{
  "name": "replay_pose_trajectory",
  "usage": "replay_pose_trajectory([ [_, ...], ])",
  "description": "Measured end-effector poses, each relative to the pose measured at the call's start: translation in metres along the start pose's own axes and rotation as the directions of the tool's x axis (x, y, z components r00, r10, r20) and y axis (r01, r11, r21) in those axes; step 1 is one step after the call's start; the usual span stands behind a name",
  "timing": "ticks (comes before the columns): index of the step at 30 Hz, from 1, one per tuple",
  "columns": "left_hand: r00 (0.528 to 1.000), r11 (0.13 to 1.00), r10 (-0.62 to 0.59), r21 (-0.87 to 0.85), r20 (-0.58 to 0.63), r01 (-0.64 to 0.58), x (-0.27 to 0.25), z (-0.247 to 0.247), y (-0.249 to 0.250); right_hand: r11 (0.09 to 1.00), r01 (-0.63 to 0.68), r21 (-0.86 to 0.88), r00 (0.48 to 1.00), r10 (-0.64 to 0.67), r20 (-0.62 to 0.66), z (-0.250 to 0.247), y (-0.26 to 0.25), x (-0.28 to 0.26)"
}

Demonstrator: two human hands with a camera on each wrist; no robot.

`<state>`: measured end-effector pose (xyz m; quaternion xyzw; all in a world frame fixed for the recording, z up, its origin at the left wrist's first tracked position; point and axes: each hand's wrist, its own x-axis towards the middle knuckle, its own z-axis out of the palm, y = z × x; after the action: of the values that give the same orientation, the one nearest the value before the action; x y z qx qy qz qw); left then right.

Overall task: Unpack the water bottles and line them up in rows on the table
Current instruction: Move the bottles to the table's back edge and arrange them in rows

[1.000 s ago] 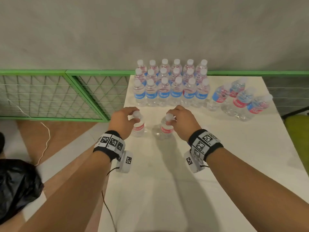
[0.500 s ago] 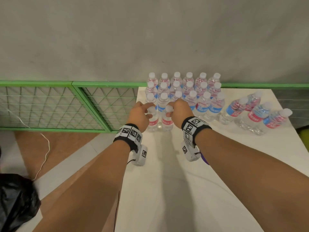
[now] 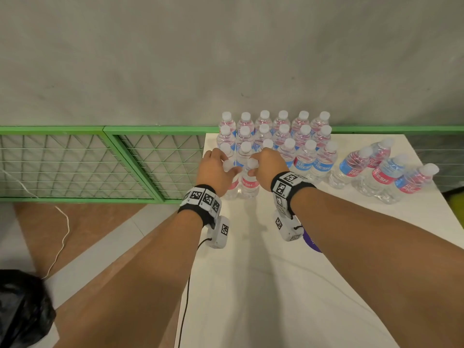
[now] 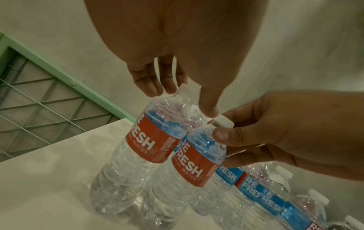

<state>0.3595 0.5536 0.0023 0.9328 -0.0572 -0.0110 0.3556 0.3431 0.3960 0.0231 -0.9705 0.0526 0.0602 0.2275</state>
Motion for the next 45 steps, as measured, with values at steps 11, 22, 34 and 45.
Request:
replay_pose_trajectory([
  [11,0.981,0.998,0.053,-0.037,0.186,-0.047,0.010,-0.026,0.004,0.999,0.009,0.038,1.000,-0.009,0.010,-0.002,0.004,0.003],
  [22,0.983,0.990,-0.007,0.137,0.181,-0.018,0.013,-0.018,0.003,1.000,0.012,-0.028,1.000,-0.012,0.020,-0.002,0.002,0.003],
  [34,0.978,0.987,-0.003,0.156,0.207,-0.030,0.021,-0.029,-0.005,0.994,-0.032,-0.107,0.999,0.029,-0.035,0.001,0.001,-0.005],
  [45,0.979,0.990,-0.008,0.142,0.204,-0.021,0.022,-0.025,-0.005,0.988,0.153,0.004,0.986,-0.153,0.061,-0.001,0.004,-0.013],
])
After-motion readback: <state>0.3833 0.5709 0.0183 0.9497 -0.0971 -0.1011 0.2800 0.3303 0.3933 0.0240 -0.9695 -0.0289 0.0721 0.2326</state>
